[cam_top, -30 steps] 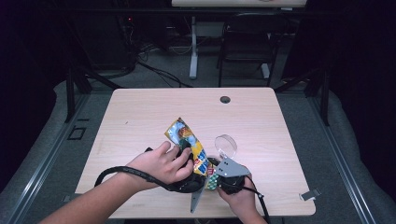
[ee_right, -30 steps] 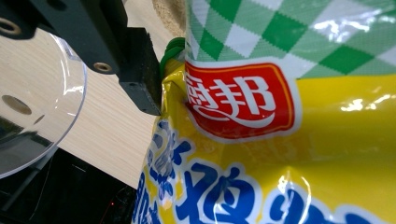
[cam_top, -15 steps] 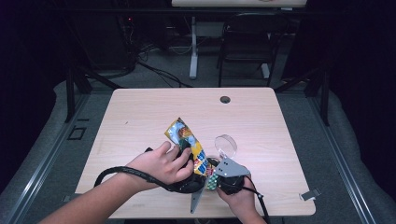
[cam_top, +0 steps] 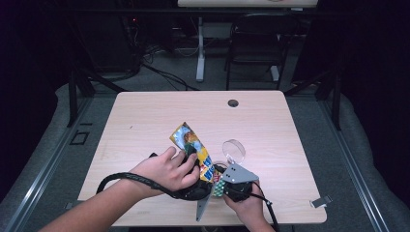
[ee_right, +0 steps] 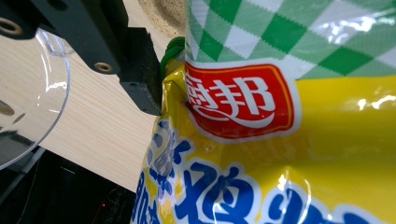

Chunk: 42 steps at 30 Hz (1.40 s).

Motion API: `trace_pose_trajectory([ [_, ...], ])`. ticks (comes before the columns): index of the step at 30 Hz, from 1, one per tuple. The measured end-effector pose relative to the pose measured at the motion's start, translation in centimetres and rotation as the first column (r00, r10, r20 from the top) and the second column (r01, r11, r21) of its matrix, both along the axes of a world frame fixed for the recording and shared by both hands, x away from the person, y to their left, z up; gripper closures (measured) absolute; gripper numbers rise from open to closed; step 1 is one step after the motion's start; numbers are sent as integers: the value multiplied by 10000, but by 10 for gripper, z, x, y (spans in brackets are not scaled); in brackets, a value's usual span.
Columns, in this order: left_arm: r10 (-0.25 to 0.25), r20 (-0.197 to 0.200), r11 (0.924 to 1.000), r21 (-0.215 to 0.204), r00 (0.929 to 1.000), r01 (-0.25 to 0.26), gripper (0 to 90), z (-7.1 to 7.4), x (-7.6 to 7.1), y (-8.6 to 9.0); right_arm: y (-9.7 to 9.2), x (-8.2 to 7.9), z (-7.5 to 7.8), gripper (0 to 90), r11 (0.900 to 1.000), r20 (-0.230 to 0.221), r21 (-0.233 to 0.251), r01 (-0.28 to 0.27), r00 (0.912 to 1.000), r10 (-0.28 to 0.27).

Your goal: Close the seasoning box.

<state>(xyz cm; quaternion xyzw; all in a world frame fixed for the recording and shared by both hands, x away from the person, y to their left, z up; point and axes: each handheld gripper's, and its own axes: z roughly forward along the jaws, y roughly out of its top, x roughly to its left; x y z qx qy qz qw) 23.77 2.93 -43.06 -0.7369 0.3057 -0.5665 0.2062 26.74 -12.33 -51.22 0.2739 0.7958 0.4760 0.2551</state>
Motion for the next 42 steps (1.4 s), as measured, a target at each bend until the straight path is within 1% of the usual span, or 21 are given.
trace_pose_trajectory([
  [10, -27, -42, 10000, -8, 10000, 27, 852, 0, 1, -2, -2, -1, 2, 711, 10000, -155, -53, 36, 9999, -37],
  [14, -93, -46, 10000, -24, 9999, 93, 852, 1, 1, -3, -5, -2, 4, 711, 10000, -291, 52, 56, 9996, -54],
  [15, -114, -51, 9999, -28, 9999, 114, 852, 1, 1, -3, -5, -2, 5, 711, 10000, -333, -37, 74, 9994, -75],
  [18, -146, -55, 9999, -17, 9999, 146, 852, 1, 1, -4, -6, -3, 4, 711, 9999, -329, -59, 128, 9994, -129],
  [22, -179, -44, 9998, 51, 9998, 179, 852, 1, 2, -6, -7, -3, 4, 711, 9999, -357, 30, 143, 9993, -142],
  [26, -204, -42, 9998, 63, 9998, 205, 853, 0, 2, -8, -8, -3, 3, 711, 9998, -287, -10, 221, 9993, -221],
  [30, -192, -54, 9997, 165, 9998, 193, 855, 0, 2, -9, -8, -1, 2, 711, 9997, -287, -61, 220, 9993, -222],
  [33, -208, 15, 9994, 264, 9998, 207, 860, 1, 1, -9, -8, 0, 1, 711, 9997, -235, -6, 228, 9995, -228],
  [35, -250, -8, 9995, 190, 9997, 250, 861, 0, 2, -9, -8, 2, 1, 711, 9997, -211, 27, 258, 9994, -257],
  [36, -229, 23, 9995, 239, 9997, 228, 861, 0, 2, -9, -8, 2, 1, 711, 9997, -211, 27, 258, 9994, -257],
  [38, -149, -14, 9998, 163, 9999, 149, 861, 0, 2, -9, -7, 3, 0, 711, 9996, -157, 45, 295, 9994, -294],
  [39, -140, -30, 9998, 143, 9999, 140, 861, 1, 3, -8, -6, 3, 0, 711, 9996, -189, 148, 255, 9995, -253],
  [40, -130, -11, 9998, 147, 9999, 130, 861, 1, 3, -8, -5, 4, 0, 711, 9996, -175, 103, 269, 9995, -267],
  [42, -30, -5, 9998, 189, 10000, 30, 861, 1, 4, -6, -4, 5, 0, 712, 9996, -197, 192, 229, 9996, -225],
])
